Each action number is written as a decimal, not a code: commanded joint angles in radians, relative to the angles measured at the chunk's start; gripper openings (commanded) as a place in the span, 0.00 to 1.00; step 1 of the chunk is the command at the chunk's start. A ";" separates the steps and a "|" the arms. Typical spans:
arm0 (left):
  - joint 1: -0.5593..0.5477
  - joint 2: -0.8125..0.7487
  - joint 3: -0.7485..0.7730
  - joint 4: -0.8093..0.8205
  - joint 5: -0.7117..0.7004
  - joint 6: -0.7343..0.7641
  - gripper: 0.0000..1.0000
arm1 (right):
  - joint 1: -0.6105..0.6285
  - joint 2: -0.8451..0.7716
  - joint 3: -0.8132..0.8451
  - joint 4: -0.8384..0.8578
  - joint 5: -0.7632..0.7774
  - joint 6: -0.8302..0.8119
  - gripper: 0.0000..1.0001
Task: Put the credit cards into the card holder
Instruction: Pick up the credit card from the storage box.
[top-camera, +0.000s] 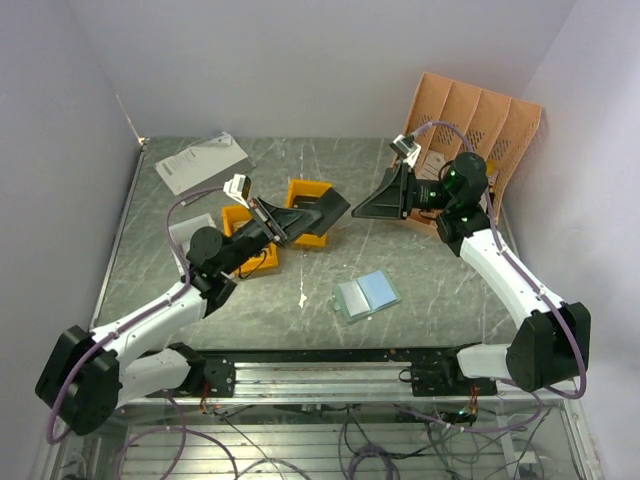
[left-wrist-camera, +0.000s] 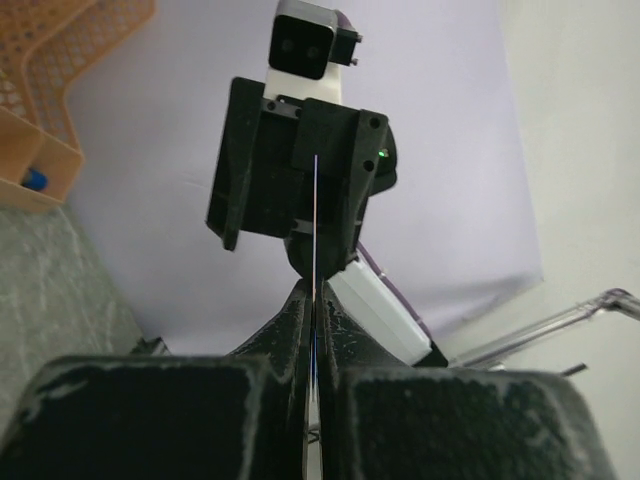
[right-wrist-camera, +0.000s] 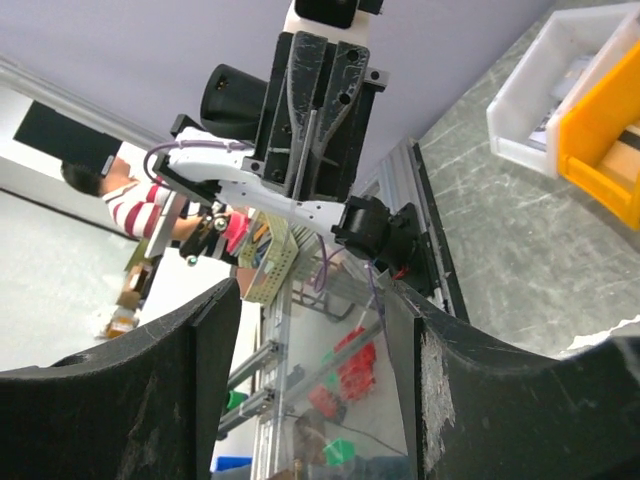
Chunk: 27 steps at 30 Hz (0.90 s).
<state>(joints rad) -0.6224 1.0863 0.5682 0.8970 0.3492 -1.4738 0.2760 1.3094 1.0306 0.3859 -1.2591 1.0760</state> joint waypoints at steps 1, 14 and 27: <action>-0.053 -0.043 0.011 -0.125 -0.170 0.169 0.07 | 0.028 -0.016 -0.023 0.144 0.006 0.110 0.59; -0.230 -0.107 -0.003 -0.085 -0.462 0.315 0.07 | 0.070 0.022 -0.061 0.256 0.055 0.183 0.52; -0.324 -0.032 0.017 -0.030 -0.541 0.399 0.08 | 0.079 0.046 -0.139 0.581 0.094 0.386 0.00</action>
<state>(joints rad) -0.9329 1.0466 0.5686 0.8192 -0.1349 -1.1332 0.3481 1.3514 0.9100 0.8230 -1.1824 1.3968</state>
